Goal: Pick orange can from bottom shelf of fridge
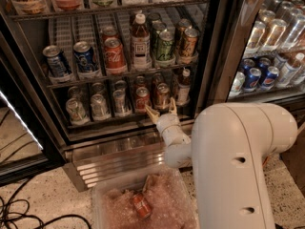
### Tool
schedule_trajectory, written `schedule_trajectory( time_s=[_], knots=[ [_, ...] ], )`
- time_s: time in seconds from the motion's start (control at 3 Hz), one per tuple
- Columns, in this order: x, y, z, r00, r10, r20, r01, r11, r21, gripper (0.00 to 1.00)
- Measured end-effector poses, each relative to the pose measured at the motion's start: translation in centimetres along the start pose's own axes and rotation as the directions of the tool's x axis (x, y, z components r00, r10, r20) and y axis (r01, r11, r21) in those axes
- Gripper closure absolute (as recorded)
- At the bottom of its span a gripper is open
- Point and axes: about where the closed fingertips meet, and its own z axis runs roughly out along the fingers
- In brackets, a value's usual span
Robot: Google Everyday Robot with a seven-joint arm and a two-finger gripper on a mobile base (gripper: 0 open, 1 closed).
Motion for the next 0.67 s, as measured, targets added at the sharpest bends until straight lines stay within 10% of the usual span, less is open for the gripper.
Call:
schedule_trajectory(
  time_s=[0.67],
  knots=[
    [0.73,-1.22,0.48,1.000,0.001,-0.023,0.000,0.9984,0.056,0.25]
  ],
)
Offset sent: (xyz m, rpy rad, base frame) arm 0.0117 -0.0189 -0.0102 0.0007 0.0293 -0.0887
